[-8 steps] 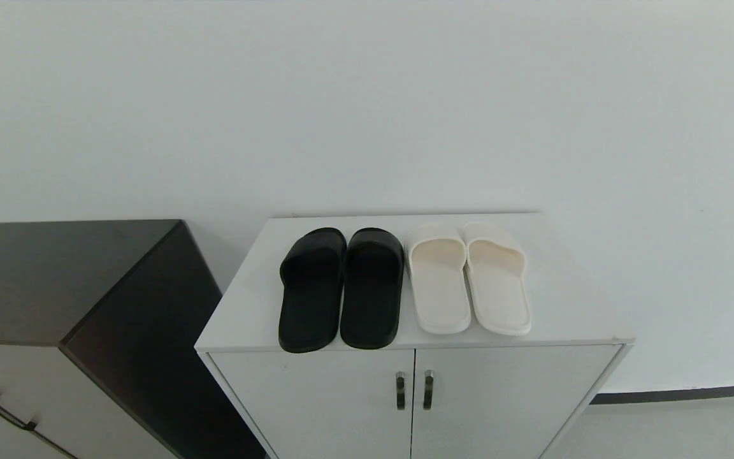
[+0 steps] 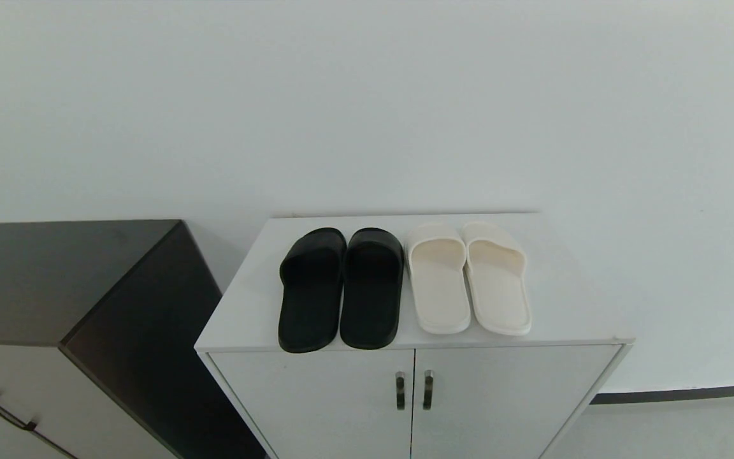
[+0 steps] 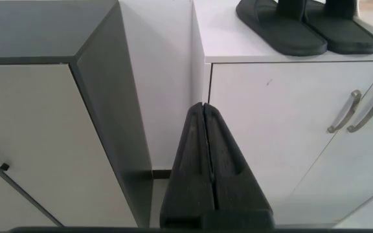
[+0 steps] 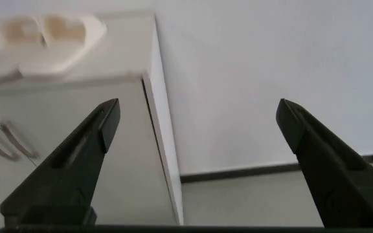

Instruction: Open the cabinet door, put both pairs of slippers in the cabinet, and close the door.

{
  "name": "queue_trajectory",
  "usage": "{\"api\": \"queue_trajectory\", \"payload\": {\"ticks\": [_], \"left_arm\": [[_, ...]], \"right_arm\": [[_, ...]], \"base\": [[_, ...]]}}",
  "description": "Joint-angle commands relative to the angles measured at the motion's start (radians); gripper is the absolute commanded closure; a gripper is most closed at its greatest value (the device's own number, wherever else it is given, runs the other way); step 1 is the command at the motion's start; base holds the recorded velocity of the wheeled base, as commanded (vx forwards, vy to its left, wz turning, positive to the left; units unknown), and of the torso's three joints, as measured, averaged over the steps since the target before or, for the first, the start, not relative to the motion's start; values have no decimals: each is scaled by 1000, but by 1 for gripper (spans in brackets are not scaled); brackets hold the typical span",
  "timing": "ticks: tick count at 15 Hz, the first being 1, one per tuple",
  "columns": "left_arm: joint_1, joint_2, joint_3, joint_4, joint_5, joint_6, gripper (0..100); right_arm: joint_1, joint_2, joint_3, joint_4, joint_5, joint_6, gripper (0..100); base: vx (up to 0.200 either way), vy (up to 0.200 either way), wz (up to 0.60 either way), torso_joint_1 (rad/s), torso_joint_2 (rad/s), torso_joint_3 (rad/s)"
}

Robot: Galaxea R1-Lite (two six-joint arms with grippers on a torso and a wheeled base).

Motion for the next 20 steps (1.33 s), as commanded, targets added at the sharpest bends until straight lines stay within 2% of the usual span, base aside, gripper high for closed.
{"api": "queue_trajectory", "payload": {"ticks": [1, 2, 4, 6, 7, 11, 13, 16, 20], "left_arm": [[0, 1, 0, 0, 0, 0, 100], [0, 1, 0, 0, 0, 0, 100], [0, -1, 0, 0, 3, -5, 100], [0, 1, 0, -2, 2, -3, 100], [0, 1, 0, -2, 2, -3, 100], [0, 1, 0, 0, 2, -3, 100], [0, 1, 0, 0, 2, -5, 100], [0, 1, 0, 0, 2, -5, 100], [0, 1, 0, 0, 2, -5, 100]], "right_arm": [[3, 261, -327, 72, 30, 106, 0], [3, 345, -322, 104, 102, 83, 0], [5, 520, -304, 61, 205, 94, 0], [56, 685, -292, -117, 206, 120, 0], [125, 756, -299, -172, 185, 137, 0], [479, 1057, -439, -285, -108, 221, 0], [614, 1182, -503, -311, -234, 230, 0], [717, 1339, -623, -330, -345, 281, 0], [793, 1506, -724, -384, -443, 283, 0]], "base": [[0, 0, 0, 0, 0, 0], [0, 0, 0, 0, 0, 0], [0, 0, 0, 0, 0, 0], [0, 0, 0, 0, 0, 0], [0, 0, 0, 0, 0, 0], [0, 0, 0, 0, 0, 0], [0, 0, 0, 0, 0, 0], [0, 0, 0, 0, 0, 0], [0, 0, 0, 0, 0, 0]]}}
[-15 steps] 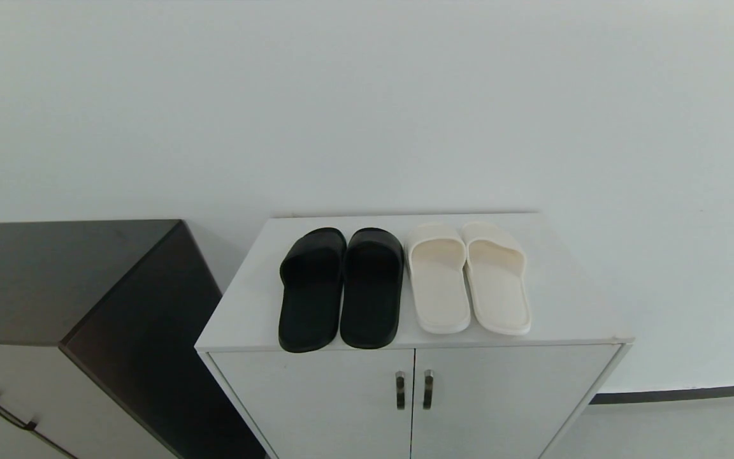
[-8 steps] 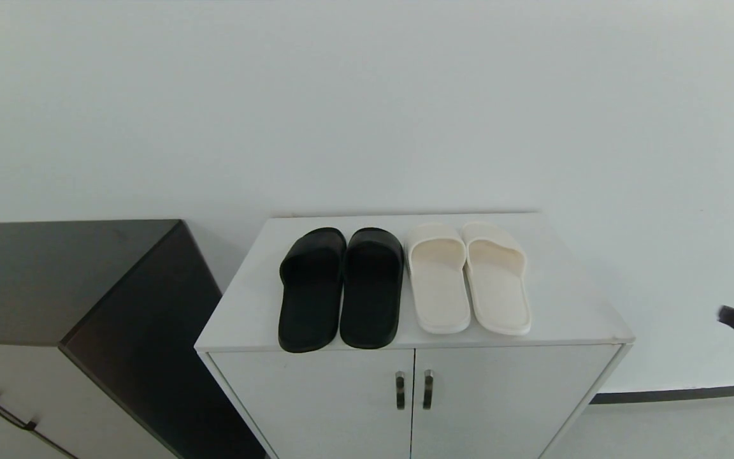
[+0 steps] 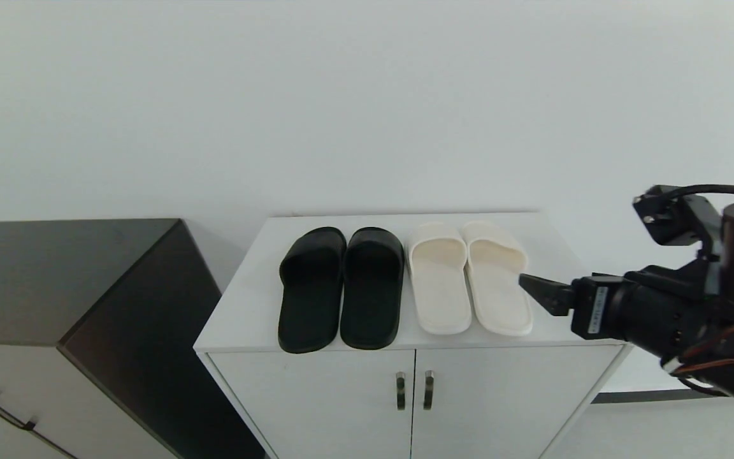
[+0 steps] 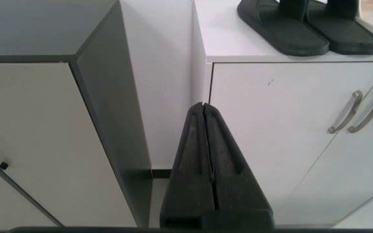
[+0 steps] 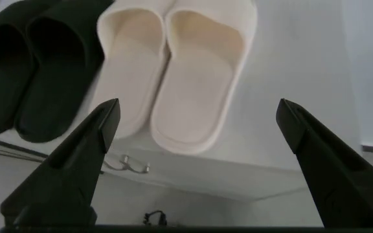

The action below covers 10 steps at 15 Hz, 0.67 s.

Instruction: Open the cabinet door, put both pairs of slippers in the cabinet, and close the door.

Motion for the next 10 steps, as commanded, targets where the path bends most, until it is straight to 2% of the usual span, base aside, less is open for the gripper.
{"api": "queue_trajectory", "payload": {"ticks": [1, 4, 5, 7, 10], "left_arm": [[0, 1, 0, 0, 0, -1, 100], [0, 1, 0, 0, 0, 1, 100], [0, 1, 0, 0, 0, 1, 100], [0, 1, 0, 0, 0, -1, 100], [0, 1, 0, -2, 0, -1, 100]], "right_arm": [[51, 155, -70, -55, -42, -1, 0], [58, 247, -108, -127, -45, -9, 0], [58, 281, -131, -136, -59, -10, 0], [58, 384, -212, -141, -155, -10, 0], [61, 457, -283, -144, -164, -18, 0]], "base": [[0, 0, 0, 0, 0, 0], [0, 0, 0, 0, 0, 0], [0, 0, 0, 0, 0, 0], [0, 0, 0, 0, 0, 0], [0, 0, 0, 0, 0, 0]]}}
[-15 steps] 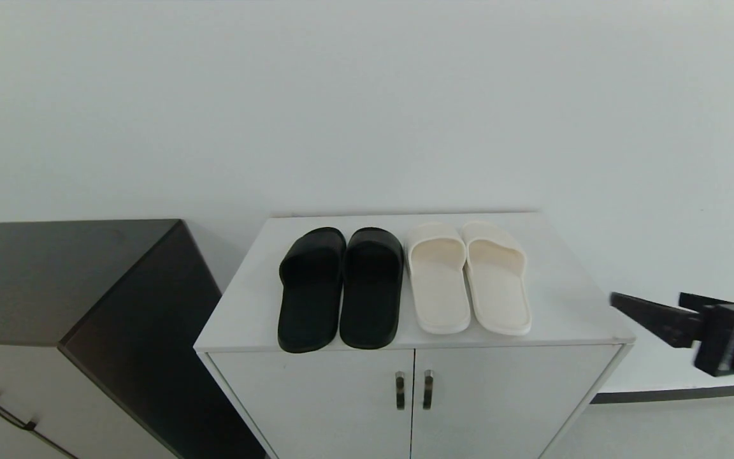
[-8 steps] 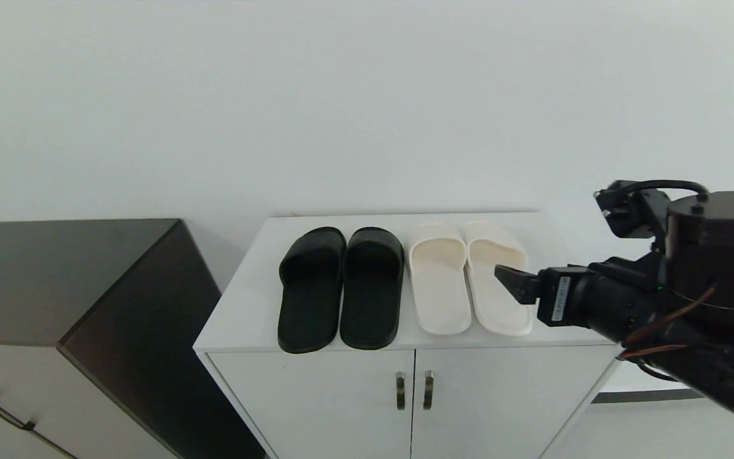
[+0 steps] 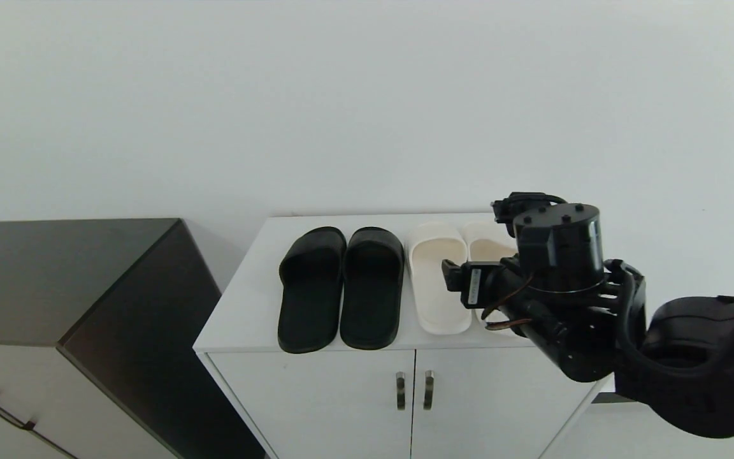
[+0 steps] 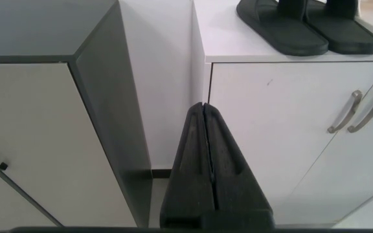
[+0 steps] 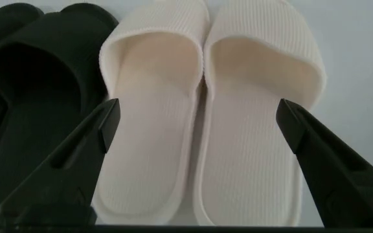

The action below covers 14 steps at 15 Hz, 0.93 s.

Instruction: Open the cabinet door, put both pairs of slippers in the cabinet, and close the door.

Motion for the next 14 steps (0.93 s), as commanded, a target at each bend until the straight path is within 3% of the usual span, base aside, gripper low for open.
{"api": "queue_trajectory", "payload": {"ticks": [1, 5, 7, 14], "left_arm": [[0, 1, 0, 0, 0, -1, 100], [0, 1, 0, 0, 0, -1, 100], [0, 0, 0, 0, -1, -1, 100], [0, 1, 0, 0, -1, -1, 100]], "right_arm": [[0, 84, -49, -9, -1, -4, 0], [-29, 156, -69, -116, -2, -88, 0], [-67, 213, -68, -238, -22, -170, 0], [-97, 270, -134, -250, -27, -174, 0]], "base": [[0, 0, 0, 0, 0, 0], [0, 0, 0, 0, 0, 0], [0, 0, 0, 0, 0, 0], [0, 0, 0, 0, 0, 0]]}}
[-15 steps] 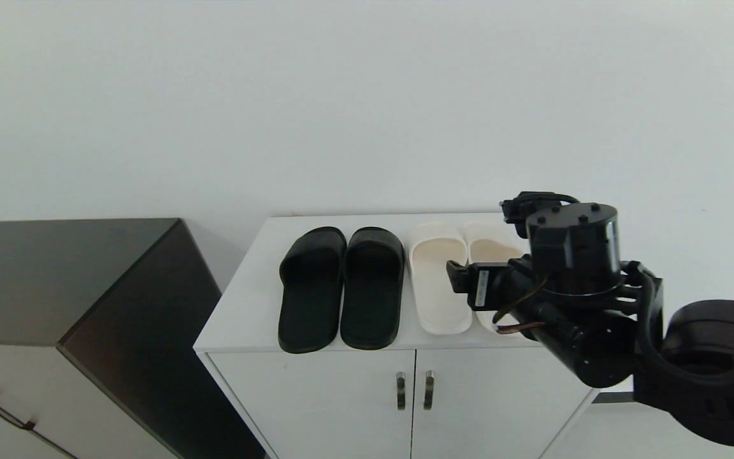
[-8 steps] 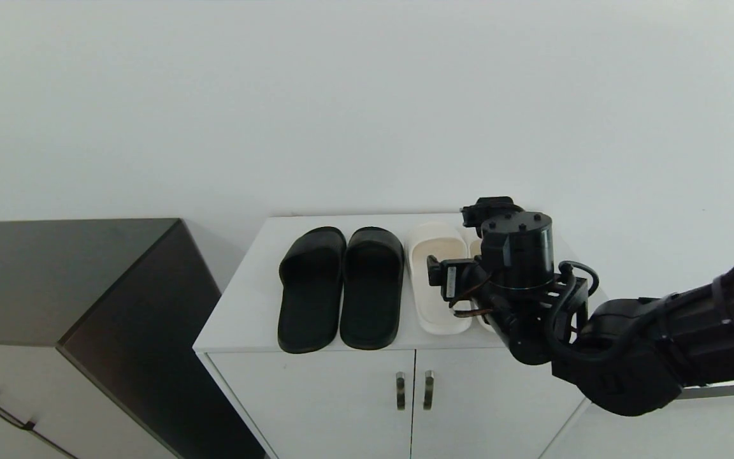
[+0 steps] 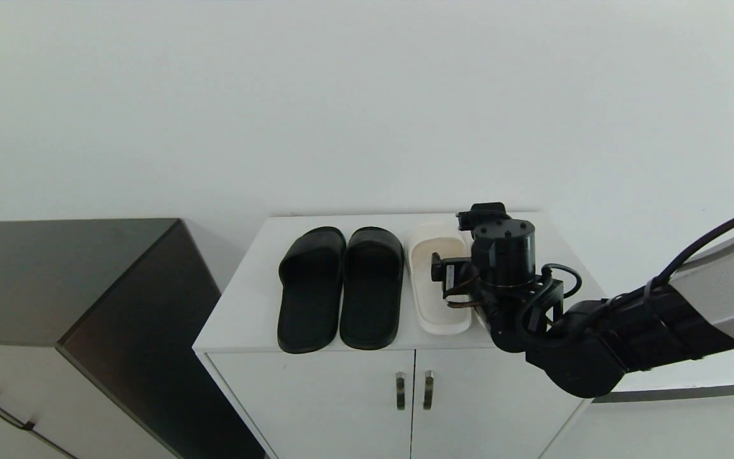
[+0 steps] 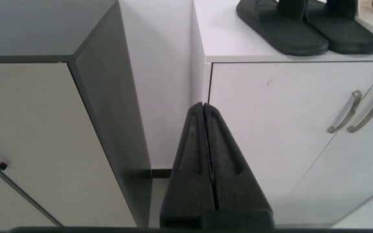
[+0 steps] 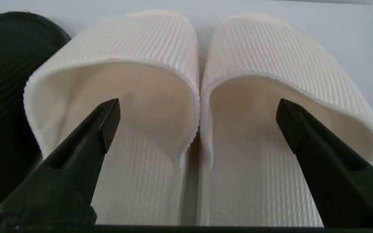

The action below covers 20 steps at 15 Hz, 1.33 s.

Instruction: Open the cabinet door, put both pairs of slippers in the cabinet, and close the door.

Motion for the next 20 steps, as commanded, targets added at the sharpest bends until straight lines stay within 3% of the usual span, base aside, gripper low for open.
{"api": "queue_trajectory", "payload": {"ticks": [1, 4, 5, 11, 16, 20], "left_arm": [[0, 1, 0, 0, 0, 0, 100], [0, 1, 0, -2, 2, 0, 100], [0, 1, 0, 0, 2, 0, 100], [0, 1, 0, 0, 0, -2, 100], [0, 1, 0, 0, 0, -2, 100], [0, 1, 0, 0, -1, 0, 100]], "right_arm": [[-20, 33, -49, 2, 0, 0, 0], [-33, 57, -77, 5, 1, 0, 0], [-33, 57, -78, 7, 1, 0, 100], [-18, 8, -64, 8, 0, -4, 100], [40, -208, 78, 8, 9, -112, 100], [92, -391, 282, 7, 208, -121, 100]], "base": [[0, 0, 0, 0, 0, 0], [0, 0, 0, 0, 0, 0], [0, 0, 0, 0, 0, 0], [0, 0, 0, 0, 0, 0], [0, 0, 0, 0, 0, 0], [0, 0, 0, 0, 0, 0]]}}
